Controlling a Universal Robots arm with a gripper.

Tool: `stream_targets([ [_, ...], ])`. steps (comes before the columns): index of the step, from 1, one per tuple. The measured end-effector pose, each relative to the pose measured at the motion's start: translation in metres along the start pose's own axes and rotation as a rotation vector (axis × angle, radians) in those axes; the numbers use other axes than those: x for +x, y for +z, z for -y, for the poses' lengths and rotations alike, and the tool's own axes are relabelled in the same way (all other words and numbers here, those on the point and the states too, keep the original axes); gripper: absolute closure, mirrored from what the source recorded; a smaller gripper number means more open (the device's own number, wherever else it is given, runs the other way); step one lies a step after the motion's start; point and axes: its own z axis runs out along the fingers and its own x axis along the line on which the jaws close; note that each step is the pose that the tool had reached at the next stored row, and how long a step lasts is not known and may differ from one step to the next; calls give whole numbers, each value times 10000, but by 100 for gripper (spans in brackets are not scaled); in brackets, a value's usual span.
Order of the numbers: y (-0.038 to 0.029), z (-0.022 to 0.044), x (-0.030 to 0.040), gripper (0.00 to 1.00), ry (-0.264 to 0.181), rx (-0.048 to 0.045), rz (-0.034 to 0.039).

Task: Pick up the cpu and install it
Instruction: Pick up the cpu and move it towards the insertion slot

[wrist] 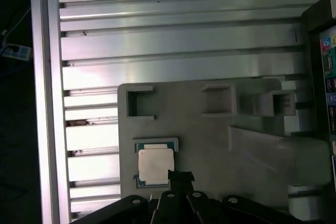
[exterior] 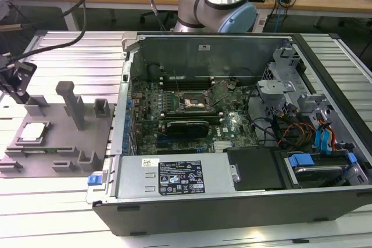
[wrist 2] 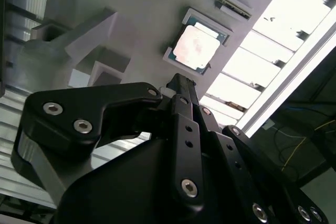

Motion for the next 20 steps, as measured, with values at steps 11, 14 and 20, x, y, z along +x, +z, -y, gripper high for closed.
stream_targets([
  [11,284,139,70,89,0,0,2],
  [14,334,193,69,89,0,0,6],
  [20,492,239,71,89,0,-1,8],
])
